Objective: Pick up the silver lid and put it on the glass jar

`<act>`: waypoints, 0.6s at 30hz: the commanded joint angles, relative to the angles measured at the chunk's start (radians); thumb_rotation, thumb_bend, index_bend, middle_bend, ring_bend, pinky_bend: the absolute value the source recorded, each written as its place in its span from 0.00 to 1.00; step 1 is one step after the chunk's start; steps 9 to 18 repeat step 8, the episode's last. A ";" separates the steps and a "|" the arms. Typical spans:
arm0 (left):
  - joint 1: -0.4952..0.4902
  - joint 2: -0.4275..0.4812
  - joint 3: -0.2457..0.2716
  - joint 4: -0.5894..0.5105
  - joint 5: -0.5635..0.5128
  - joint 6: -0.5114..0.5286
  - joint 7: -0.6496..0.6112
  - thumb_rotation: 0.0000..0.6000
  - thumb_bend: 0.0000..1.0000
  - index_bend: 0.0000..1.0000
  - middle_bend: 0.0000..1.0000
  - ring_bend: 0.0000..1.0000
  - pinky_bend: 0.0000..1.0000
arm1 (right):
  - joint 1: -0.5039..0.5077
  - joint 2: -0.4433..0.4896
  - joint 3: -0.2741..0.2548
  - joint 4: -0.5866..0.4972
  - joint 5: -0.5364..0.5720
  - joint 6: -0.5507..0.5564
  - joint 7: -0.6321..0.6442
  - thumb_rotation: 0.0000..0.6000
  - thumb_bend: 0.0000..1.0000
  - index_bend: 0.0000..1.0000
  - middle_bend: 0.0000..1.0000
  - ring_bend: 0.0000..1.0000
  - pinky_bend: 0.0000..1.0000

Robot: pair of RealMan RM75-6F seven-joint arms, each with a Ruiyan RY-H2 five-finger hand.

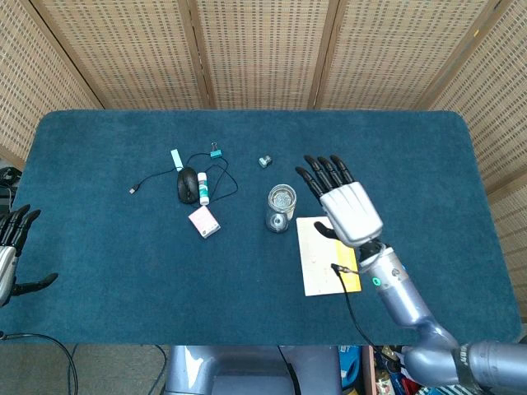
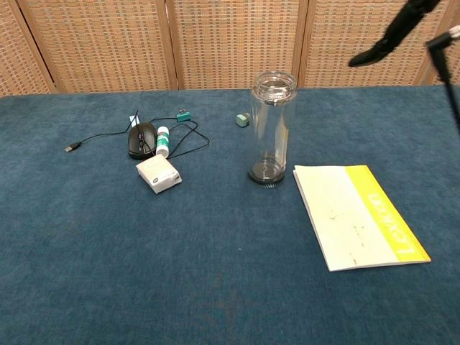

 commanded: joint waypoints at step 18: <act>0.013 -0.025 0.008 0.014 0.031 0.034 0.017 1.00 0.05 0.00 0.00 0.00 0.00 | -0.437 0.059 -0.244 0.198 -0.388 0.381 0.389 1.00 0.00 0.00 0.00 0.00 0.00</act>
